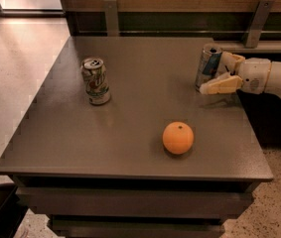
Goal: Pick redbull can
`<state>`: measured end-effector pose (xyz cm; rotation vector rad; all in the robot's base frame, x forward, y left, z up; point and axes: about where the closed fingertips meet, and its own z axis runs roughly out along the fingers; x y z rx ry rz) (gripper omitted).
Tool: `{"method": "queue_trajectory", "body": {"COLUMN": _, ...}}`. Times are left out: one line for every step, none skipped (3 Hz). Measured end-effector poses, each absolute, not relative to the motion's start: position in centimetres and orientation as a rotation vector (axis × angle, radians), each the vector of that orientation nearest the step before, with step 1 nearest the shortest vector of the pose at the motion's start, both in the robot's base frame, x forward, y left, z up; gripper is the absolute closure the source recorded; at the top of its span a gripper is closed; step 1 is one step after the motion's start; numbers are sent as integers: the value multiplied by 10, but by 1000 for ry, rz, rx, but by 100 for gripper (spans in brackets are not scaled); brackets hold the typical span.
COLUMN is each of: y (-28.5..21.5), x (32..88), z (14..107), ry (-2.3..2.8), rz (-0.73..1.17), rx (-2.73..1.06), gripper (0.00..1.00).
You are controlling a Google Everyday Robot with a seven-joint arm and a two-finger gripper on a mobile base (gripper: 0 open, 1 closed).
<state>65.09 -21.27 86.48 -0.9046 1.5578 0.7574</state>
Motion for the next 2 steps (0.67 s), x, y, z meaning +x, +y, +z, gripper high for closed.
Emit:
{"method": "queue_trajectory", "body": {"y": -210, "x": 651, "z": 865, "ry": 1556, "rz": 760, "rx": -907, "gripper": 15}}
{"method": "queue_trajectory", "body": {"y": -207, "x": 652, "z": 865, "ry": 1554, "rz": 765, "rx": -911, "gripper": 38}}
